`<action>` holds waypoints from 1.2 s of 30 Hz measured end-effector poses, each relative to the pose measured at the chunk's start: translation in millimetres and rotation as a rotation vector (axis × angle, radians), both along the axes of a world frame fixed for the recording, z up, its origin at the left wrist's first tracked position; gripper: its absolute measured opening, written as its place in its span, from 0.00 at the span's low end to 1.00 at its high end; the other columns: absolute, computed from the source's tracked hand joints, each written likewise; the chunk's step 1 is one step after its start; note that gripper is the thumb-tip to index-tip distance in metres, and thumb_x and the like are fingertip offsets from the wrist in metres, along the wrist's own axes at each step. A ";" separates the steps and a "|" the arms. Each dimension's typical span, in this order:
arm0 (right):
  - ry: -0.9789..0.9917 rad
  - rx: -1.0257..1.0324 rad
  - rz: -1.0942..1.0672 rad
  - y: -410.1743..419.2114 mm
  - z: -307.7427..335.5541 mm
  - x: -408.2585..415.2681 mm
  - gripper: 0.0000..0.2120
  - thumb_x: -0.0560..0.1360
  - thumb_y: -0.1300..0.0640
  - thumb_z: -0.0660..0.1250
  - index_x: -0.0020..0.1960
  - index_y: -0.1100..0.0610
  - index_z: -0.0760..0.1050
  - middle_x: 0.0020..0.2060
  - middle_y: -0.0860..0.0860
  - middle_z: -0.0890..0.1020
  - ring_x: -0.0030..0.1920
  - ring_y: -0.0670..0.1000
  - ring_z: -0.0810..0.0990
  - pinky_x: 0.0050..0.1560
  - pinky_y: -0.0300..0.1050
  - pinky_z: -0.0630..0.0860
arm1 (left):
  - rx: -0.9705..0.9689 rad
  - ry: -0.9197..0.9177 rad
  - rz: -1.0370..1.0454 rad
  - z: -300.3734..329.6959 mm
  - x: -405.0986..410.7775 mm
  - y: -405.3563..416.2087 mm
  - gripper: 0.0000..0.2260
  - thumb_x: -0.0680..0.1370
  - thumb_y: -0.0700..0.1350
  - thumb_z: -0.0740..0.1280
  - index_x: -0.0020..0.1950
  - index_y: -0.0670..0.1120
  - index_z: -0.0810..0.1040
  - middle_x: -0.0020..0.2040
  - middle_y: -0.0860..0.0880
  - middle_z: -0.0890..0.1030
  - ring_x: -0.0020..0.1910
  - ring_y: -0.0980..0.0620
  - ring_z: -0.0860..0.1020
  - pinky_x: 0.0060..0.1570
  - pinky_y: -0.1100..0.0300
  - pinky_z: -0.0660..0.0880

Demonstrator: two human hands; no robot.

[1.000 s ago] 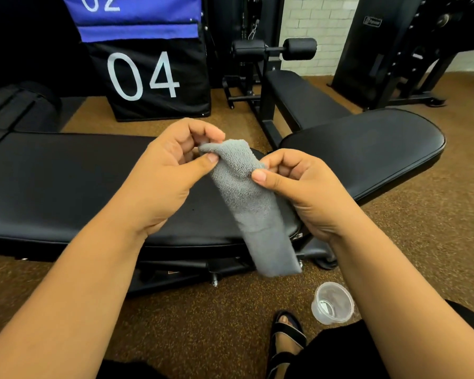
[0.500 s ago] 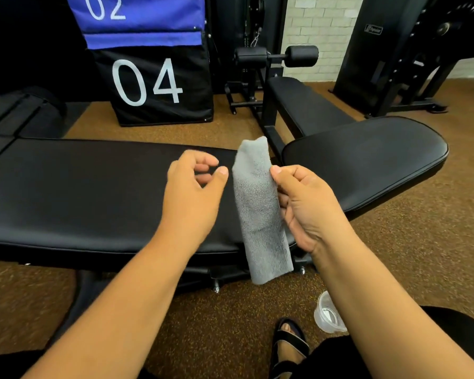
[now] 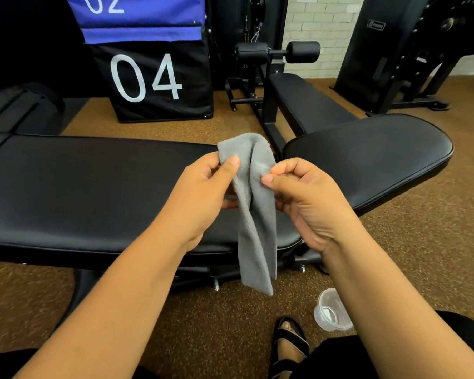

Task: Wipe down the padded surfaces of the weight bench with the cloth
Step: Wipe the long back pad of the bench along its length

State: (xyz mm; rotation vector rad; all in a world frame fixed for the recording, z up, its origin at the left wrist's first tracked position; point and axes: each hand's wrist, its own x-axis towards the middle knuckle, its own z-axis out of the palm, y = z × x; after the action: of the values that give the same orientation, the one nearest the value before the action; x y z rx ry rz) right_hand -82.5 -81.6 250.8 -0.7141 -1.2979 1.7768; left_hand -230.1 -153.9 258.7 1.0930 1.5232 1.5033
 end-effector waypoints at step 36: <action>-0.265 0.070 0.121 11.6 -50.5 23.4 0.15 0.74 0.67 0.70 0.58 0.58 0.73 0.40 0.57 0.80 0.44 0.54 0.79 0.52 0.51 0.77 | -0.127 0.501 -0.019 -14.0 -54.1 -26.6 0.03 0.77 0.48 0.70 0.47 0.50 0.82 0.45 0.52 0.84 0.46 0.53 0.82 0.54 0.48 0.77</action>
State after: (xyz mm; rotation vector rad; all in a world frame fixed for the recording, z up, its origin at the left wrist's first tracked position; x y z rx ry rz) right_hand -59.1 -70.0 200.3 -0.8700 -1.6014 1.7651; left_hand -284.1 -180.5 244.7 1.4747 1.9033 1.1487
